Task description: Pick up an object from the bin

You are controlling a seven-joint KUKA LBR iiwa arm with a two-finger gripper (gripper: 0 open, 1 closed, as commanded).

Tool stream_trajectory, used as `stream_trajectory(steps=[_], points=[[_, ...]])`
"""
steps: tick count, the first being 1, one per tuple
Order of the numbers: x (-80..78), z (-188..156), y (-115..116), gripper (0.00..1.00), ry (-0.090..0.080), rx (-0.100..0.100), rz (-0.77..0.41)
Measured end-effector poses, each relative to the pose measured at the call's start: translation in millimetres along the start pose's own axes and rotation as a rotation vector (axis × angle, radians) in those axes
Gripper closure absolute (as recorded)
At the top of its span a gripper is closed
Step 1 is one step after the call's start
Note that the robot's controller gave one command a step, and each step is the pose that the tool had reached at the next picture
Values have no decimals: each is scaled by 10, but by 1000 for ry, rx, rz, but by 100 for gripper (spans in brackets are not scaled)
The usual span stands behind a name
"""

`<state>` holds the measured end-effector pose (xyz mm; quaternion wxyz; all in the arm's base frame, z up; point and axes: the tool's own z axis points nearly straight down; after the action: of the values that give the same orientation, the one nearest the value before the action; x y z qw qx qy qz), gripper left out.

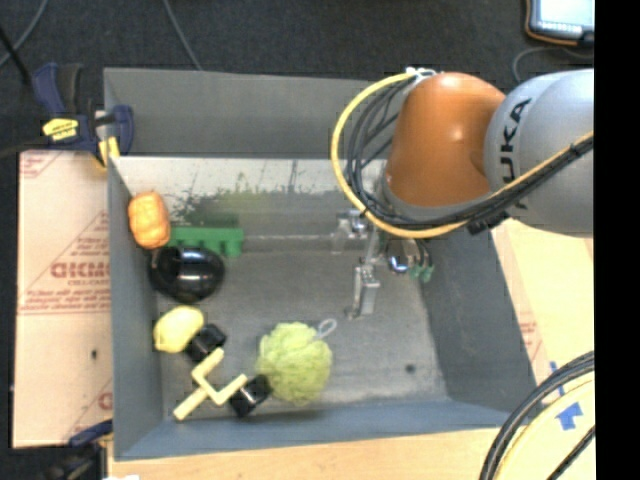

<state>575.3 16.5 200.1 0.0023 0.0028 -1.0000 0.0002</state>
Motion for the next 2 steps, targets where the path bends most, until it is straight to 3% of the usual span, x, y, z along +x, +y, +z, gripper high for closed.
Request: stream_trajectory(steps=[1,2], points=[[-16,-48,1,0,-9,0,0],[385,677,274,0,-8,1,-67]])
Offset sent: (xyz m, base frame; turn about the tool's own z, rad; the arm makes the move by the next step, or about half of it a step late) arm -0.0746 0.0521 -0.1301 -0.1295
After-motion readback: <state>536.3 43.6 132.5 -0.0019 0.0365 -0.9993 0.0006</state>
